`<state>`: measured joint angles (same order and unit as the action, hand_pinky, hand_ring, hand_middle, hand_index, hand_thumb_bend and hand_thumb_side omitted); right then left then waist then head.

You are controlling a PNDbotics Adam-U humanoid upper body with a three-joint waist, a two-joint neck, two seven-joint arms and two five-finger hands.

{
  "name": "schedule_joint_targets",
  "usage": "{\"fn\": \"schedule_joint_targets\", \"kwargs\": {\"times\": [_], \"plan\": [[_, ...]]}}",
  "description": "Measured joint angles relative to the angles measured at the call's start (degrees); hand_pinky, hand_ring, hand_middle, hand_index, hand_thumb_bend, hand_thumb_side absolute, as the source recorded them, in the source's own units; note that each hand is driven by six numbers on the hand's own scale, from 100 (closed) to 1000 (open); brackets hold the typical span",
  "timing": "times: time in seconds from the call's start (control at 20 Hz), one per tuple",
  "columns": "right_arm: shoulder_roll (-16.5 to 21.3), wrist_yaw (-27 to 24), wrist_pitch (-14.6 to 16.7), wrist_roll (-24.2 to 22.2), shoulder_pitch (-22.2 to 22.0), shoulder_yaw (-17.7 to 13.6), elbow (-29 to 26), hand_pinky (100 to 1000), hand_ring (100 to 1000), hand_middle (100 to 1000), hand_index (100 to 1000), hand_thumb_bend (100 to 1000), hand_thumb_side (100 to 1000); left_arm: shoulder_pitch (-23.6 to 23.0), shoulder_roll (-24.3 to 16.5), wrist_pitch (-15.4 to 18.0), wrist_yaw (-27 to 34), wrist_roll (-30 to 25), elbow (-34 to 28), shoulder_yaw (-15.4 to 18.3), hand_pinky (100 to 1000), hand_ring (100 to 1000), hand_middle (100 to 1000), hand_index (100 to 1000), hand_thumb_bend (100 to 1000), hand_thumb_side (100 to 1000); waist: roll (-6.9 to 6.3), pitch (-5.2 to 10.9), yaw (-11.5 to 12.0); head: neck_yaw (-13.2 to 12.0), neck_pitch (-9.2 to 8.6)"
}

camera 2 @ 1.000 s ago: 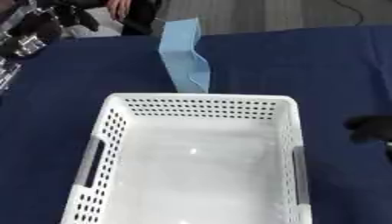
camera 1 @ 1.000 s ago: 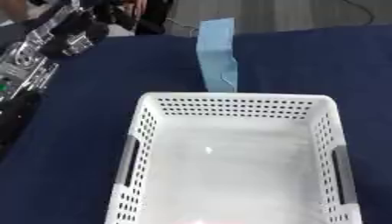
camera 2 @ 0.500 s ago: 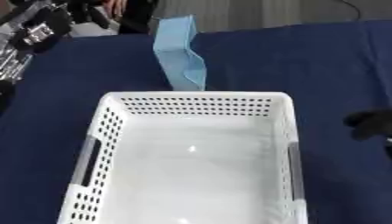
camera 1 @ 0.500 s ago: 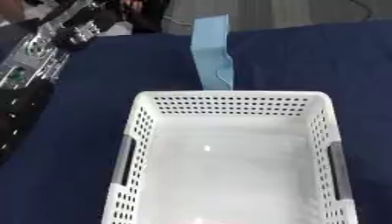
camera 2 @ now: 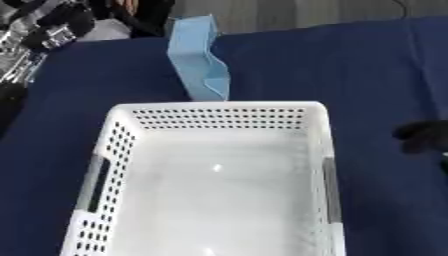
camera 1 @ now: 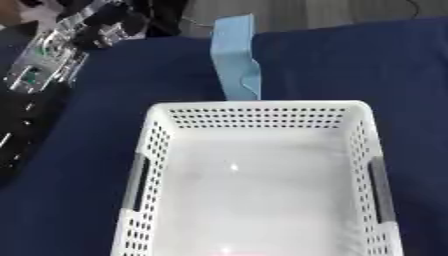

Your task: Pick up objects on the table and place them in the box.

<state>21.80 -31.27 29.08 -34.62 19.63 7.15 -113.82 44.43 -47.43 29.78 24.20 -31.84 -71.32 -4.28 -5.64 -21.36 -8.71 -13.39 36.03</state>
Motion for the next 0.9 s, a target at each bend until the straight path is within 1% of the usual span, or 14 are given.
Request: {"fn": "schedule_joint_targets", "kwargs": {"times": [0.05,0.1,0.15,0.2,0.45,0.5,0.7,0.9], "plan": [[0.00,-0.04,-0.03,-0.03,0.05,0.06,0.00,771,673,685,100,100,849,0.25,0.17,0.26,-0.74,0.05,0.29,-0.03,693,691,806,844,289,619,-0.05,0.00,-0.06,-0.02,0.00],[0.00,-0.08,-0.05,-0.05,0.06,0.14,0.00,769,673,684,100,100,849,0.48,0.20,0.59,-1.51,0.15,0.57,-0.05,698,696,806,849,316,580,-0.08,0.00,-0.10,-0.05,0.00],[0.00,-0.18,-0.06,-0.06,0.08,0.23,0.00,770,673,684,100,100,849,0.72,0.20,1.04,-2.54,0.30,0.86,-0.05,697,695,806,848,307,591,-0.10,0.00,-0.20,-0.06,0.00],[0.00,-0.31,-0.07,-0.07,0.11,0.24,0.00,768,672,684,100,100,850,1.00,0.20,1.51,-3.61,0.54,1.17,-0.05,700,698,805,850,324,573,-0.12,0.00,-0.33,-0.07,0.00],[0.00,-0.60,-0.29,-0.29,0.55,0.30,0.00,769,673,684,100,100,852,2.34,0.76,4.09,-10.28,2.99,3.51,-0.08,702,700,805,851,337,567,-0.23,0.00,-0.69,-0.20,-0.08],[0.00,-0.70,-0.29,-0.29,0.55,0.32,0.00,768,672,683,100,100,852,2.59,0.92,4.55,-11.36,3.44,4.03,-0.09,704,702,810,855,350,552,-0.24,0.00,-0.70,-0.20,-0.09],[0.00,-1.00,-0.35,-0.35,0.57,0.52,0.00,768,672,682,100,100,852,3.54,1.46,6.31,-15.17,5.09,6.01,-0.36,714,713,813,863,366,541,-0.36,0.00,-0.76,-0.20,-0.12],[0.00,-1.18,-0.52,-0.52,0.86,0.59,0.00,766,670,681,100,101,853,4.27,2.88,7.68,-18.92,6.42,7.34,-0.38,724,722,816,866,368,558,-0.39,0.00,-1.20,-0.20,-0.12]]}}
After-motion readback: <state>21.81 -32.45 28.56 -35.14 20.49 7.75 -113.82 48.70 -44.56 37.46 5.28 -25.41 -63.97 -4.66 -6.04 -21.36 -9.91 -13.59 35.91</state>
